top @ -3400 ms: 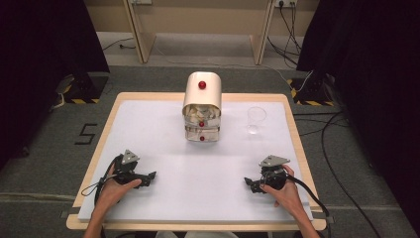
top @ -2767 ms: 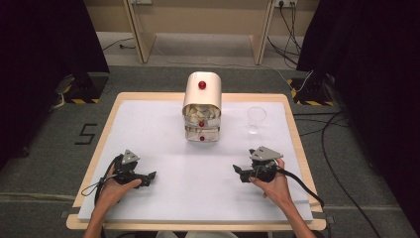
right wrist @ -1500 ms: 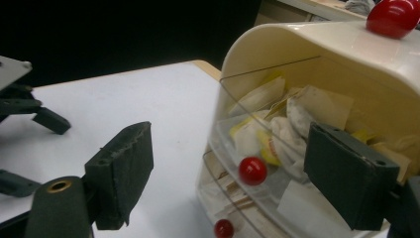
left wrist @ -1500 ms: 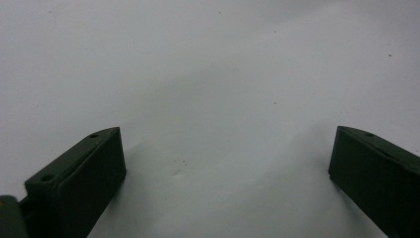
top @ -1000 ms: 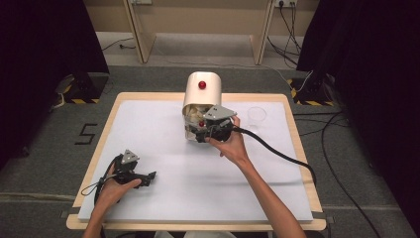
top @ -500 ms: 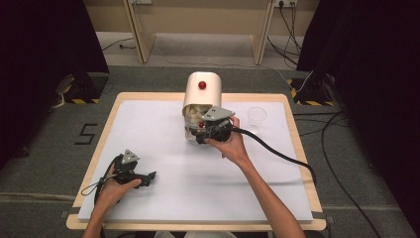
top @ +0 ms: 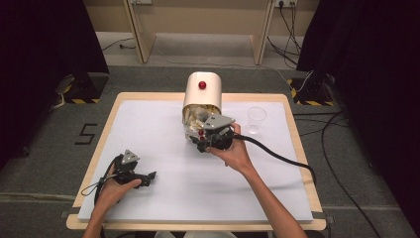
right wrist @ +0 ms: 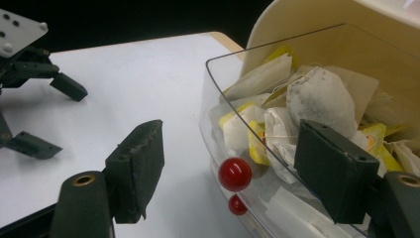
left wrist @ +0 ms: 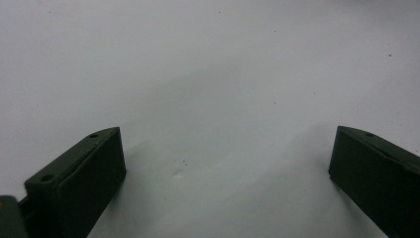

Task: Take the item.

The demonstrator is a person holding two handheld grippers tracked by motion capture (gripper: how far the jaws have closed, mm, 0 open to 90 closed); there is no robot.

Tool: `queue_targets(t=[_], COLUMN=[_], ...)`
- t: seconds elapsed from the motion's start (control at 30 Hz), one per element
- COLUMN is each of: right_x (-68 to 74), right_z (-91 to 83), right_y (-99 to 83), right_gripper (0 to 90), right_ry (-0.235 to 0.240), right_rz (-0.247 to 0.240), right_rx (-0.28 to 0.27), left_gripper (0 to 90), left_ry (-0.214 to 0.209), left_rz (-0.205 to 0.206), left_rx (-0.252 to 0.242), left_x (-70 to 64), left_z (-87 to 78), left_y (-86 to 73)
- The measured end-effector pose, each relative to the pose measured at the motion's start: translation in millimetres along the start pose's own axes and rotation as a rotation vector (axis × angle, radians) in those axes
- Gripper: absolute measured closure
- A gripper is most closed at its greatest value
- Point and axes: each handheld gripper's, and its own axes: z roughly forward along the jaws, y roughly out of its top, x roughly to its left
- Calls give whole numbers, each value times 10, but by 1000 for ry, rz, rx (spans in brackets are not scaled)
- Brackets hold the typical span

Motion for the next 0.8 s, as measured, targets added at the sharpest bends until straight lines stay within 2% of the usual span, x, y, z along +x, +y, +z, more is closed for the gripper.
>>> queue_targets(t=[0.8], right_x=[163], right_z=[-107], right_y=[-52], right_gripper=[307], right_ry=[11], right_rz=[-25], right_rx=[19], left_gripper=[0], left_ry=[-1], left_rz=[3], left_rx=[2], left_x=[4], left_z=[-1], left_y=[1])
